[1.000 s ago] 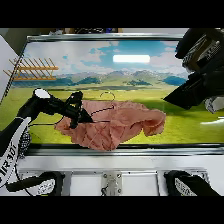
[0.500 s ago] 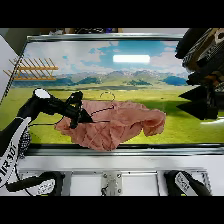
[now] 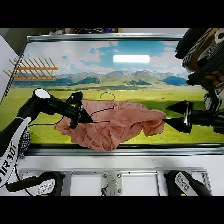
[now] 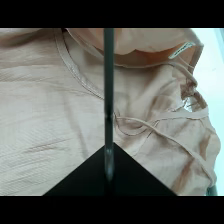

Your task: Fold the clothes and pants, and hang the long-sleeved shirts on hangers.

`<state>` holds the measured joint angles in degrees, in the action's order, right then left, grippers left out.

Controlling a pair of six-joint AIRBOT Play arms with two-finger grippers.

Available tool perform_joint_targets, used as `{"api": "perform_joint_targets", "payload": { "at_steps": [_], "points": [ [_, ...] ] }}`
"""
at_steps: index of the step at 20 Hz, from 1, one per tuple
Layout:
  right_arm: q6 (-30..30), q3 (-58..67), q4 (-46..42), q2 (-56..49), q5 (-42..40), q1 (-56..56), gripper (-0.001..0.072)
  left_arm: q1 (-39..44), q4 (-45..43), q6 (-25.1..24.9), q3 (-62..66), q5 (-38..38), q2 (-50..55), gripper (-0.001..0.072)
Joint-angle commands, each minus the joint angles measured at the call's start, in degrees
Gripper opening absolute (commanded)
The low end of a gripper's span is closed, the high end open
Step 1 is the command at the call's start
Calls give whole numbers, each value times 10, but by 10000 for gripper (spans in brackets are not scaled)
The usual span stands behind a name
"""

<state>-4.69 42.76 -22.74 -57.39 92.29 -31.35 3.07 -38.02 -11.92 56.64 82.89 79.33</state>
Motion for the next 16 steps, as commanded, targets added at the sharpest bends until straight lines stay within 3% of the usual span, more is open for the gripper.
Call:
{"api": "perform_joint_targets", "payload": {
  "at_steps": [1, 16],
  "points": [
    [-50, -15, 4, -16, -44, 38, 710, 0, 0, 0, 1, 1, 0, 4],
    [-52, -15, 61, -87, -77, 178, 710, 0, 0, 0, 0, 8, 0, 5]
  ]
}}
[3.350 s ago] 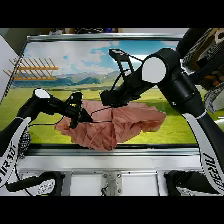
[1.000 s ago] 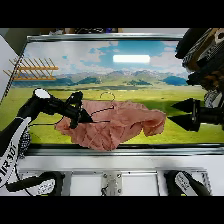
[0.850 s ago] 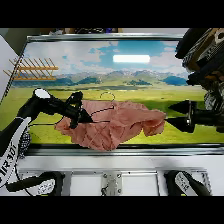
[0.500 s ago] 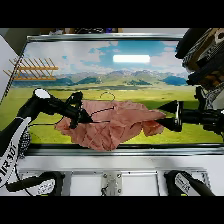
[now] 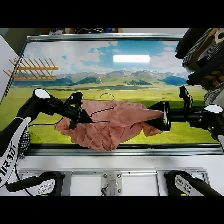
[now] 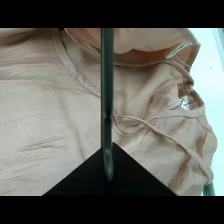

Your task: Fold the clothes and pants, and hang the long-sleeved shirts on hangers.

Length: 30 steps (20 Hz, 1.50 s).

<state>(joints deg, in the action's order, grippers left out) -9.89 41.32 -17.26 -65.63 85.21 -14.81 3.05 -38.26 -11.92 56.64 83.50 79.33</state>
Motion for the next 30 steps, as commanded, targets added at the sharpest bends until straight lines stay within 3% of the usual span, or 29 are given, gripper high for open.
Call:
{"api": "perform_joint_targets", "payload": {
  "at_steps": [1, 21, 27, 28, 30],
  "points": [
    [0, 0, 6, -4, -6, 15, 710, 0, 3, 0, 0, 4, 0, 5],
    [0, 0, 11, -5, 3, 13, 709, 0, 3, 0, 0, 5, 0, 4],
    [26, 0, 30, -5, 3, 13, 698, 0, 3, 0, 0, 5, 0, 4],
    [25, 0, 30, -5, 3, 13, 556, 0, 3, 0, 0, 5, 0, 4],
    [25, 0, 29, -5, 3, 13, 103, 0, 3, 2, 0, 5, 0, 4]
  ]
}}
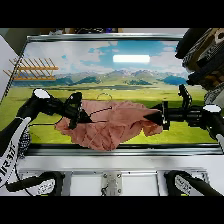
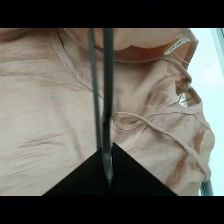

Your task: Fold the clothes and pants, and hang the long-sleeved shirts on hangers.

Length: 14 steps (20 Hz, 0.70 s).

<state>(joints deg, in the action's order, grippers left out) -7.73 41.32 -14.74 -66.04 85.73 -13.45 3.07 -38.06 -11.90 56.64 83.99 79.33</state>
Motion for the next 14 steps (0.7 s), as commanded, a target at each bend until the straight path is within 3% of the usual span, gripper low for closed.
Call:
{"api": "perform_joint_targets", "payload": {
  "at_steps": [1, 14],
  "points": [
    [-1, 0, 5, 0, -2, 0, 9, 0, 1, 10, 0, 0, 0, 4],
    [-180, 0, -32, 0, -2, 0, 8, 0, 0, 23, 0, 0, 0, 5]
  ]
}}
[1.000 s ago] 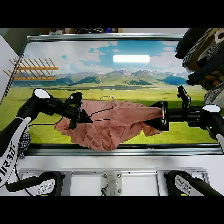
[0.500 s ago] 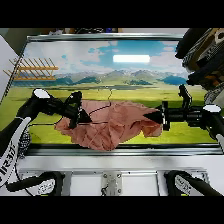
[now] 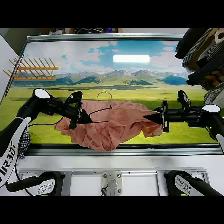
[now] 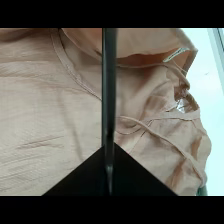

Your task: Fold the clothes and pants, and hang the long-sleeved shirts on hangers.

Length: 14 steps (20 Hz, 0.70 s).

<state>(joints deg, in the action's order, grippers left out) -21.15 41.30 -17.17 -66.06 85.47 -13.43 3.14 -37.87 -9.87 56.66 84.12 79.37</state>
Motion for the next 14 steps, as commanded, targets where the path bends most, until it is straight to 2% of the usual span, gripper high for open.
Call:
{"api": "perform_joint_targets", "payload": {
  "at_steps": [1, 8, 10, 11, 12, 13, 14],
  "points": [
    [-46, 0, -7, 0, 0, 0, 8, 0, -1, 3, 0, -2, 0, 5],
    [-46, 0, -6, 0, 0, 0, 7, 0, -1, 7, 0, -19, 0, 5],
    [-46, 0, -6, 0, 0, 0, 7, 0, -1, 40, 0, -23, 0, 6],
    [-46, 0, -6, 0, 0, 0, 7, 0, -1, 59, 0, -23, 0, 169],
    [-46, 0, -6, 0, 0, 0, 7, 0, -1, 81, 0, -25, 0, 416],
    [-46, 0, -6, 0, 0, 0, 7, 0, -1, 111, 0, -33, 0, 491],
    [-46, 0, -6, 0, 0, 0, 7, 0, -1, 139, 0, -37, -1, 496]
  ]
}}
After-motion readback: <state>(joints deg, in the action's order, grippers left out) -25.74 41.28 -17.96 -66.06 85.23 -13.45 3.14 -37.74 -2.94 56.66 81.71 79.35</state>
